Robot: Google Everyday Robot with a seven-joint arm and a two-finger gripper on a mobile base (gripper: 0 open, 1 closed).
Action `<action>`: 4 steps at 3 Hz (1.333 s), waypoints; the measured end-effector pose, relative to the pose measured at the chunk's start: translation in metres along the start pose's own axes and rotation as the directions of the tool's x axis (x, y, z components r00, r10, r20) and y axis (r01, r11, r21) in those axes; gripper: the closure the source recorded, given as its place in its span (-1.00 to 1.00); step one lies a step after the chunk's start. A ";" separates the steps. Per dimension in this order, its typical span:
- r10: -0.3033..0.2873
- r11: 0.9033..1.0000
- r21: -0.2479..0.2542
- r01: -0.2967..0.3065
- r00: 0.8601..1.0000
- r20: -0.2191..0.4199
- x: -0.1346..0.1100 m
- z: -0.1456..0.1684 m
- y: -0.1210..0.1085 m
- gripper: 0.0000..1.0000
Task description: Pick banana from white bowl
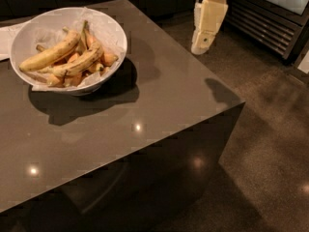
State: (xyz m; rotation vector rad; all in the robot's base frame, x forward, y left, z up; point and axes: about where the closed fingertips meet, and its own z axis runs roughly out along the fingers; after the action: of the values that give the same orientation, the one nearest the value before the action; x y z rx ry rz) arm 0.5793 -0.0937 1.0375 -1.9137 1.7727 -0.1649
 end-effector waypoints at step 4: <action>-0.201 0.979 -0.030 0.202 0.979 0.029 -0.047 0.042 -0.033 -1.00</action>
Offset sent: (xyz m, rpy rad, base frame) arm 0.0580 0.0798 -0.0216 -0.1352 0.0269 0.2808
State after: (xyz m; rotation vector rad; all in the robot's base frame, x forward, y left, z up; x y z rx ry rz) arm 0.6207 -0.0361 1.0284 -2.1086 1.5714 -0.1830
